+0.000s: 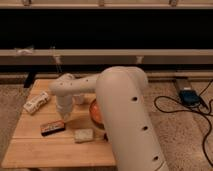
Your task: Push the eraser across the table
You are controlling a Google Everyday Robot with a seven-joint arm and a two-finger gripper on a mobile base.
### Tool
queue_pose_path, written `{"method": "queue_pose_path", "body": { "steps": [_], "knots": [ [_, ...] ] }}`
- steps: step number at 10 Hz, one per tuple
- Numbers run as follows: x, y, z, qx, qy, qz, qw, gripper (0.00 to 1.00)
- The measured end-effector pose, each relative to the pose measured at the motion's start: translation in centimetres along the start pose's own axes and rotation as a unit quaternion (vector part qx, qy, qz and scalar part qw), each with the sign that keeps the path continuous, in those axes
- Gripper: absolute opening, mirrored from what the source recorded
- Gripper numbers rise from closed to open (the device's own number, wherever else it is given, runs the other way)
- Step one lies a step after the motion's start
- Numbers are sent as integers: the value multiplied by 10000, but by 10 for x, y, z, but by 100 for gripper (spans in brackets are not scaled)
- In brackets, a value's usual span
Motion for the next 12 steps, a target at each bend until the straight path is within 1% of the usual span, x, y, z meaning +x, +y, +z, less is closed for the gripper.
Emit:
{"method": "queue_pose_path", "body": {
  "steps": [5, 12],
  "knots": [
    [-1, 3, 0, -11, -2, -25, 10000, 0],
    [1, 2, 3, -5, 25, -2, 10000, 0]
  ]
}}
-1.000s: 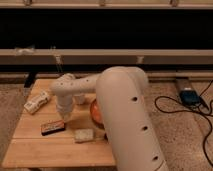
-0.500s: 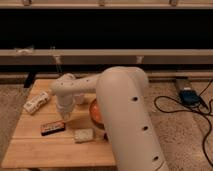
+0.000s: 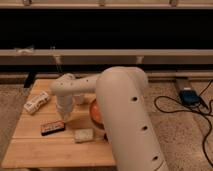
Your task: Push the eraser across the table
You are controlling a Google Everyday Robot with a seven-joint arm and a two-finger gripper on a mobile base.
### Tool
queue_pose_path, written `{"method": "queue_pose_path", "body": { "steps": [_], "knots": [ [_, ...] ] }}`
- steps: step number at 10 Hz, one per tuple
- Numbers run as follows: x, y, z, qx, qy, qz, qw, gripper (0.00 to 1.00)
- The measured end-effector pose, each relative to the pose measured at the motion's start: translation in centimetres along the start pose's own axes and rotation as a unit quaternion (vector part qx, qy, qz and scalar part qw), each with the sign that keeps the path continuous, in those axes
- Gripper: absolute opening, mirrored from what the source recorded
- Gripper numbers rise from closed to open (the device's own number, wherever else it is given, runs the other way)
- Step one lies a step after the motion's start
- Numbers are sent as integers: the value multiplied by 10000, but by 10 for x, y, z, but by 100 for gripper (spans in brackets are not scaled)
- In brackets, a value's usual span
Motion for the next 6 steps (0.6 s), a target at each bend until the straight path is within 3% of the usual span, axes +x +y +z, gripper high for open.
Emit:
{"method": "queue_pose_path", "body": {
  "steps": [6],
  "knots": [
    [8, -3, 10, 62, 156, 23, 9999, 0]
  ]
}}
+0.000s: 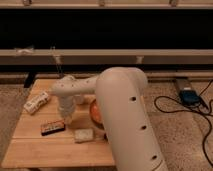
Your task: Push the eraser across the table
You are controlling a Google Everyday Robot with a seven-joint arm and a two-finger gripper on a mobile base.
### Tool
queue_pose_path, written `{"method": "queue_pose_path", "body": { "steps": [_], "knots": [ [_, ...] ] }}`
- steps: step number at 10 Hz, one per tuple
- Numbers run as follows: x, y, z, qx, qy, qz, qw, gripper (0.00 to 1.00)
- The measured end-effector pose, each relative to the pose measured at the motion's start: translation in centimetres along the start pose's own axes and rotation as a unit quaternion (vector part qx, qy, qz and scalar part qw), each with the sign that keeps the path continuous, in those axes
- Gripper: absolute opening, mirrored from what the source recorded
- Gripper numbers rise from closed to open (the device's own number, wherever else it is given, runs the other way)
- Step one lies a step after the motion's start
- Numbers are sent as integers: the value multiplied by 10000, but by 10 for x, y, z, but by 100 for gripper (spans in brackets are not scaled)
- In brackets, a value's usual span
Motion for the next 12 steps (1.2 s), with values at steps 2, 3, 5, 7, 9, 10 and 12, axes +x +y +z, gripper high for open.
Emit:
{"method": "queue_pose_path", "body": {
  "steps": [2, 3, 5, 7, 9, 10, 12],
  "knots": [
    [-1, 7, 4, 45, 58, -119, 9999, 0],
    [-2, 12, 6, 71, 76, -185, 9998, 0],
    [-3, 21, 8, 117, 98, -314, 9994, 0],
    [-5, 33, 8, 149, 105, -497, 9986, 0],
    [-10, 54, 11, 164, 140, -758, 9969, 0],
    [-14, 65, 13, 168, 167, -894, 9957, 0],
    [-18, 81, 17, 153, 209, -1112, 9935, 0]
  ]
}}
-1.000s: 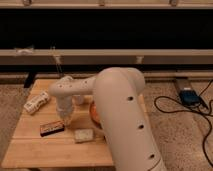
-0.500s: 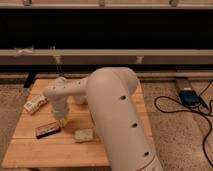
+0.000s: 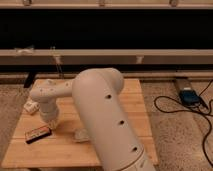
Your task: Push the eraser across the table
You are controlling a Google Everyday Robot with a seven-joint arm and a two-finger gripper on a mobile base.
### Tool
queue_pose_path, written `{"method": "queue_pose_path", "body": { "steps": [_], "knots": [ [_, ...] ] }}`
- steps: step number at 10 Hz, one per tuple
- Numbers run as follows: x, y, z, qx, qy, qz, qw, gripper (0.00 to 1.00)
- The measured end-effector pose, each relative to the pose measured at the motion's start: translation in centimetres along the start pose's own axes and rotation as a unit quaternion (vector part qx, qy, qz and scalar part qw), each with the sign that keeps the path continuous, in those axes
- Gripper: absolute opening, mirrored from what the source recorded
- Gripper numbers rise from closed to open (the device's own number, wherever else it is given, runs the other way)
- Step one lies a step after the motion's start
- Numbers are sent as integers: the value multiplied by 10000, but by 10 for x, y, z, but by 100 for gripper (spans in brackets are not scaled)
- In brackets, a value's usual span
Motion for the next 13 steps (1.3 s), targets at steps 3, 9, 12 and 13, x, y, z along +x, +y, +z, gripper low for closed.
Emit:
{"method": "queue_pose_path", "body": {
  "steps": [3, 9, 12, 13],
  "knots": [
    [-10, 18, 2, -24, 23, -282, 9996, 0],
    [-17, 59, 1, -70, 65, -872, 9961, 0],
    [-19, 78, 0, -99, 66, -1127, 9936, 0],
    [-20, 83, -1, -119, 60, -1206, 9926, 0]
  ]
}}
